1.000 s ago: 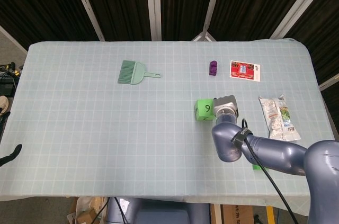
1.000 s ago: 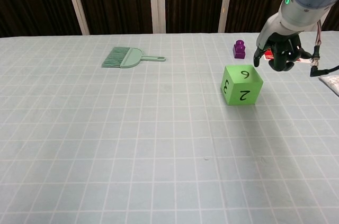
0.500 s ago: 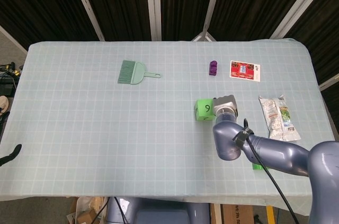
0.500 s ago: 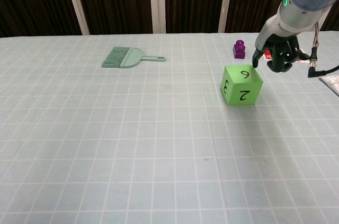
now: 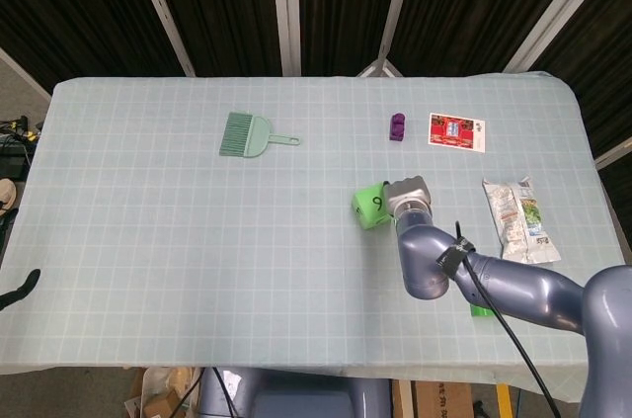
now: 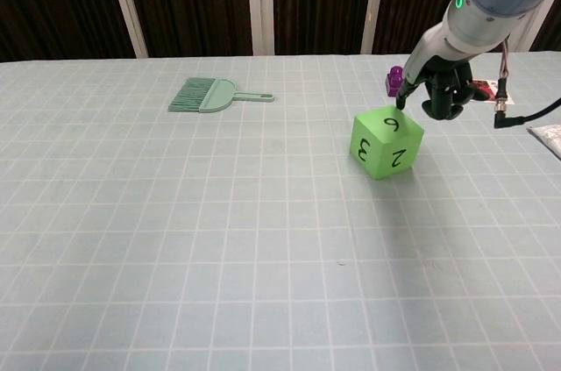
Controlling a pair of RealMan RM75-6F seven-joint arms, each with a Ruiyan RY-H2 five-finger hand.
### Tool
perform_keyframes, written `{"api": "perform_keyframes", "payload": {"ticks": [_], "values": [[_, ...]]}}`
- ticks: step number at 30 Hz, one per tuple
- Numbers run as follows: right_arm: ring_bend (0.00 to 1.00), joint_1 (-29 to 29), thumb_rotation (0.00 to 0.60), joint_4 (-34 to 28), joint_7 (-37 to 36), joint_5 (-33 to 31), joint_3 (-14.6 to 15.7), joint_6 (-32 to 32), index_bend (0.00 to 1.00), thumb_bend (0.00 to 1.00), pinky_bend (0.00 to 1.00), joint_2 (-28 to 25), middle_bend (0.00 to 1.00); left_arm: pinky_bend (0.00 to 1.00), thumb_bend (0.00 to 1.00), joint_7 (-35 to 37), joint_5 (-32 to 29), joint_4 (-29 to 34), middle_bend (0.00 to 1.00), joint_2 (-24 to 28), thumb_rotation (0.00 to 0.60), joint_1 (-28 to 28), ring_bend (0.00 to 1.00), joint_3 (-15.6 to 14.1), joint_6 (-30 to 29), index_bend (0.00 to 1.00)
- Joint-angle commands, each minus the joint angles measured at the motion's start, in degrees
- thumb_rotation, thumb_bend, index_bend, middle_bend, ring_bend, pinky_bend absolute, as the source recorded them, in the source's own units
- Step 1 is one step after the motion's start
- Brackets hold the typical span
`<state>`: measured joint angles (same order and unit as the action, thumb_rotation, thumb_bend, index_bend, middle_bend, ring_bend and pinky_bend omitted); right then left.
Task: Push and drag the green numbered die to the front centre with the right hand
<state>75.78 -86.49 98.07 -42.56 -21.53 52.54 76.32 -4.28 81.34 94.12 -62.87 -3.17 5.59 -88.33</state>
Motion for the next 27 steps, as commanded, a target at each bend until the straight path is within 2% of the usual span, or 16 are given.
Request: {"api": "perform_keyframes", "payload": {"ticks": [1,18,27], "values": [[0.84,-0.47,0.6,-0.4,-0.64,1.47,-0.33,-1.02,0.05,0.86,0.69,0.07,0.82,0.08,0.34,0.03,0.0,0.01,0.0,0.01,0.6,0.0,0.0,-0.01,0.02,0.1],[0.84,1.39,0.6,-3.79,-0.77,2.39,0.43,-1.17,0.05,0.86,0.69,0.93,0.82,0.08,0.34,0.9,0.32,-0.05,0.0,0.32,0.6,0.09,0.0,-0.07,-0.09,0.1],[0.84,2.17,0.6,-6.26,-2.27,4.42,0.62,-3.72,0.05,0.86,0.69,1.37,0.82,0.08,0.33,1.35,0.31,-0.09,0.0,0.48,0.6,0.1,0.0,-0.05,-0.02,0.1]]}}
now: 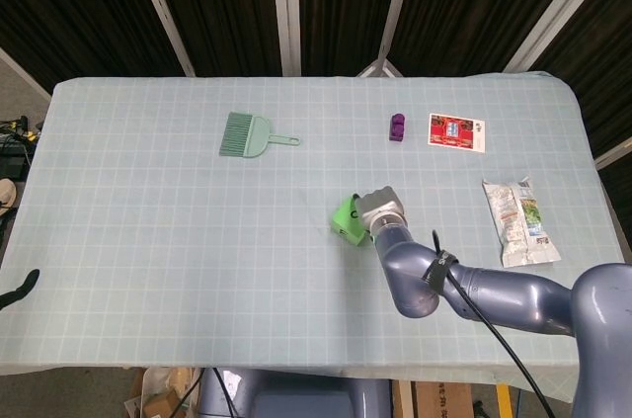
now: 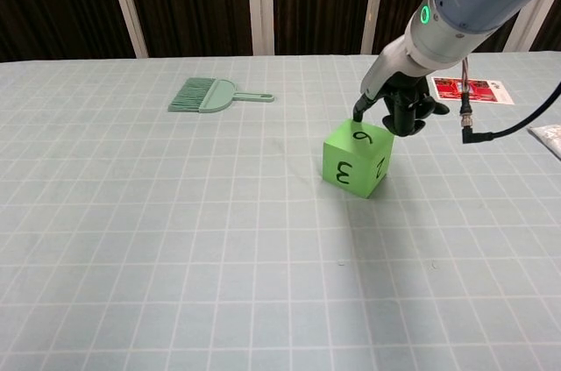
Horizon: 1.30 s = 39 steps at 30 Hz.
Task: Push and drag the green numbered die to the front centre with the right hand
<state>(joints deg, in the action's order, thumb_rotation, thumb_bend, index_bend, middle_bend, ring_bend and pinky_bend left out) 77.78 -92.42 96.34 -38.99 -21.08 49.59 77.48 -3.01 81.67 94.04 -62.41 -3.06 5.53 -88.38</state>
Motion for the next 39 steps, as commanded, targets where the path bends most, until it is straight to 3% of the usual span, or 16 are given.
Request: {"api": "perform_keyframes", "payload": {"ticks": [1,8,16,25,39], "values": [[0.84,0.15,0.6,-0.46,-0.97,1.44,0.23,-1.36,0.05,0.86,0.69,0.31,0.82,0.08,0.33,0.12,-0.03,-0.02,0.0,0.03,0.6,-0.02,0.0,0.01,0.07,0.1],[0.84,-0.36,0.6,-1.31,-5.84,6.13,0.5,-6.31,0.06,0.86,0.69,-0.09,0.82,0.08,0.34,0.57,-0.28,-0.18,0.0,0.15,0.6,-0.08,0.0,0.12,0.3,0.1],[0.84,1.59,0.6,-2.09,-10.11,7.9,3.25,-7.41,0.06,0.86,0.69,-0.83,0.82,0.08,0.33,0.8,-0.24,-0.25,0.0,0.24,0.6,-0.2,0.0,0.09,0.54,0.1],[0.84,5.53,0.6,-2.2,-11.97,10.53,6.89,-3.49,0.07,0.86,0.69,-1.07,0.82,0.08,0.33,0.62,-0.33,-0.18,0.0,0.22,0.6,-0.25,0.0,0.06,0.68,0.11],[0.84,7.79,0.6,-4.12,-15.55,6.86,9.22,-8.12,0.09,0.86,0.69,-4.12,0.82,0.08,0.33,0.11,-0.42,0.16,0.0,0.2,0.6,-0.15,0.0,-0.06,0.64,0.11]]}}
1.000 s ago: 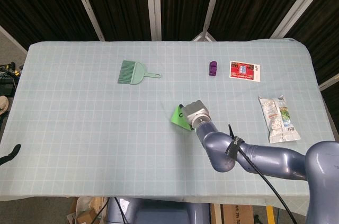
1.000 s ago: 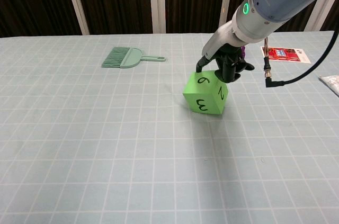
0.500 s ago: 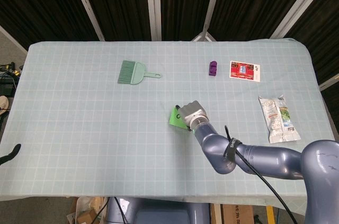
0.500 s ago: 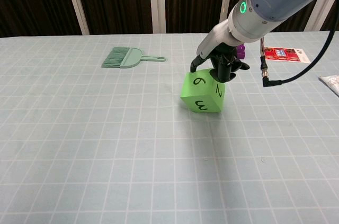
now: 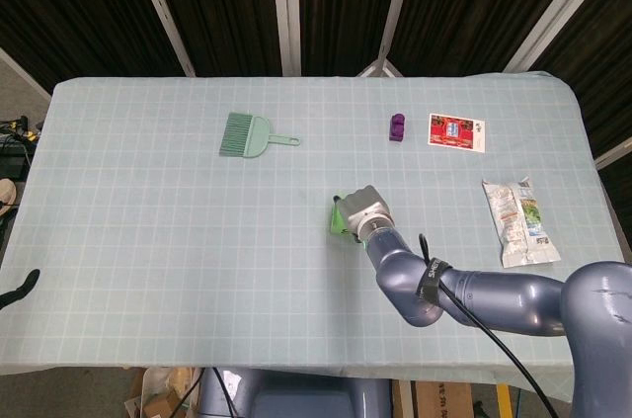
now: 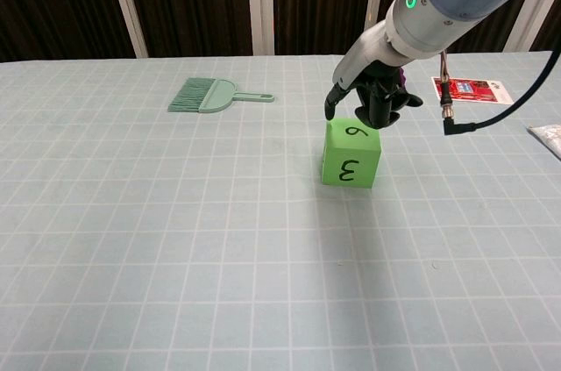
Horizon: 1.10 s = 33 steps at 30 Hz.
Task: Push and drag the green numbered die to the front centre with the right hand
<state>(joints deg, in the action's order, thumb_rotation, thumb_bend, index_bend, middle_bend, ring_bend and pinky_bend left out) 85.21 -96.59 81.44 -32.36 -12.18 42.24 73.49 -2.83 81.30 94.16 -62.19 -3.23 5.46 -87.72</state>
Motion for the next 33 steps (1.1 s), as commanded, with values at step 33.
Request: {"api": "perform_keyframes", "payload": {"ticks": [33], "values": [[0.84,4.06,0.6,11.7,2.36,1.8,2.02,9.6,0.11,0.86,0.69,9.52,0.82,0.08,0.33,-0.64,-1.28,-0.06,0.0,-0.15,0.6,-0.17,0.0,0.47,0.45,0.11]]}}
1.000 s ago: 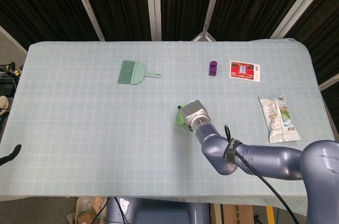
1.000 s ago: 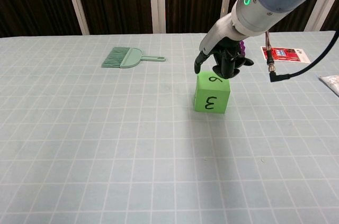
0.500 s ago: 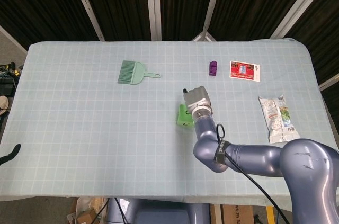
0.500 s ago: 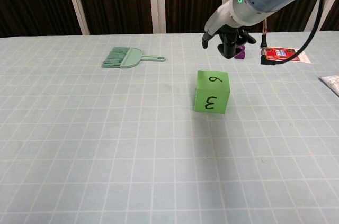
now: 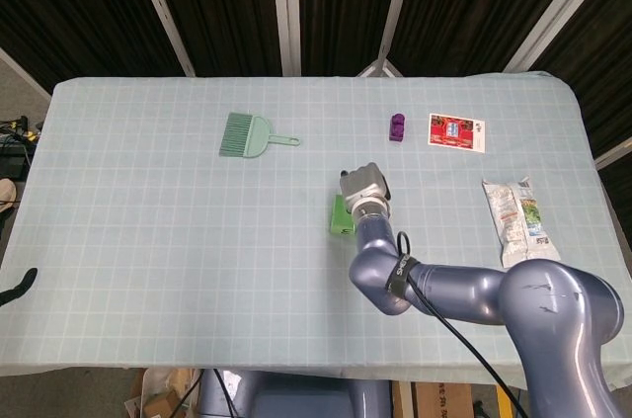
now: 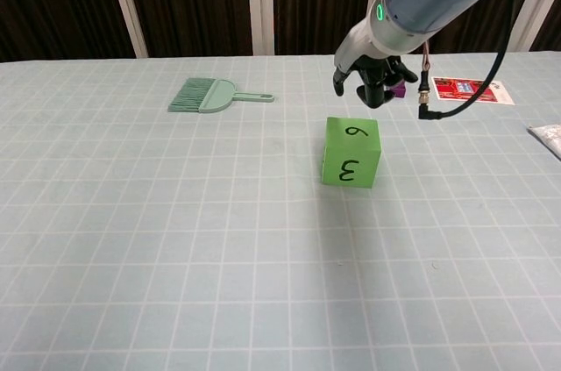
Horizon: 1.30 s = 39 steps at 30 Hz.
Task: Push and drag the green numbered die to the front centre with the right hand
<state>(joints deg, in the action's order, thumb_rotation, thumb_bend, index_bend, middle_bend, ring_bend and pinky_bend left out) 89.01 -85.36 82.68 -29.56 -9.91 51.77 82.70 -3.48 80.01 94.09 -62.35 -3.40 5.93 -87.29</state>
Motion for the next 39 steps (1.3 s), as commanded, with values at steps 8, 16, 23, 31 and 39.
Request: {"api": "perform_keyframes", "payload": {"ticks": [8,16,23,31,39], "values": [[0.84,0.34,0.6,2.12,4.39,-3.21,-1.37,0.45,0.15,0.86,0.69,1.42,0.82,0.08,0.34,0.14,-0.07,0.0,0.0,0.06,0.6,0.04,0.0,0.05,-0.06,0.11],[0.84,-0.3,0.6,3.2,7.27,-4.76,-2.51,0.42,0.19,0.86,0.69,2.19,0.82,0.08,0.33,0.24,-0.09,0.0,0.0,0.13,0.6,0.09,0.0,0.06,-0.11,0.11],[0.84,-1.05,0.6,3.88,9.55,-6.07,-3.57,0.21,0.2,0.86,0.69,2.73,0.82,0.08,0.34,0.22,-0.13,0.01,0.0,0.13,0.6,0.09,0.0,0.06,-0.1,0.11],[0.84,-1.93,0.6,2.99,11.17,-7.27,-5.38,-1.25,0.21,0.86,0.69,2.4,0.82,0.08,0.33,0.16,-0.19,-0.01,0.0,0.11,0.6,0.04,0.0,0.07,0.02,0.11],[0.84,-2.05,0.6,1.53,12.29,-7.54,-6.41,-1.24,0.22,0.86,0.69,2.22,0.82,0.08,0.34,0.37,-0.19,0.01,0.0,0.18,0.6,0.04,0.0,0.05,0.08,0.11]]}}
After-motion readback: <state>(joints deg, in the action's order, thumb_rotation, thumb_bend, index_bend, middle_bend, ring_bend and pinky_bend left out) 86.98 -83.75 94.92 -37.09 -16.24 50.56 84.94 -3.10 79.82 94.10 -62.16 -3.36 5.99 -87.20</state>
